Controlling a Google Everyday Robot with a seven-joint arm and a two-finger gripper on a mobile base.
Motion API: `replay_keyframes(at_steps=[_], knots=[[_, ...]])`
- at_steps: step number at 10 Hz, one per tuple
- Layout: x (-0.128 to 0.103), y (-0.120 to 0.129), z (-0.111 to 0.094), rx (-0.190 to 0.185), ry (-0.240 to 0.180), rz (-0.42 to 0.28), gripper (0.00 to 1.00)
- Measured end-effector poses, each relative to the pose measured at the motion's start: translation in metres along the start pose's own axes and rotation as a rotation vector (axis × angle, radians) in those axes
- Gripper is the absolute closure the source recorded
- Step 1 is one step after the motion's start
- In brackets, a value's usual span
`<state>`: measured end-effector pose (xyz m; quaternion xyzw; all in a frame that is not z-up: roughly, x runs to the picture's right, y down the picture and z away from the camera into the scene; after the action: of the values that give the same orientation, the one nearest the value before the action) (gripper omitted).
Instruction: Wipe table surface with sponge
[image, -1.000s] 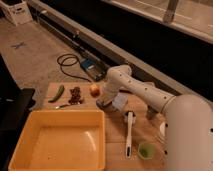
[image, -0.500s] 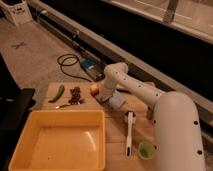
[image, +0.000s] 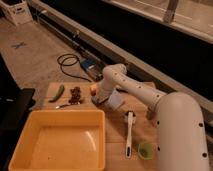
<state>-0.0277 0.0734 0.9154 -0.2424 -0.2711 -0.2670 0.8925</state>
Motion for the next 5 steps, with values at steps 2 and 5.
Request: replay_keyframes(at_steps=[2, 5], knots=[[0.01, 0.011, -0.003, -0.019, 0.022, 0.02, 1.0], [0.034, 0.008, -0.002, -0.021, 0.074, 0.058, 1.0]])
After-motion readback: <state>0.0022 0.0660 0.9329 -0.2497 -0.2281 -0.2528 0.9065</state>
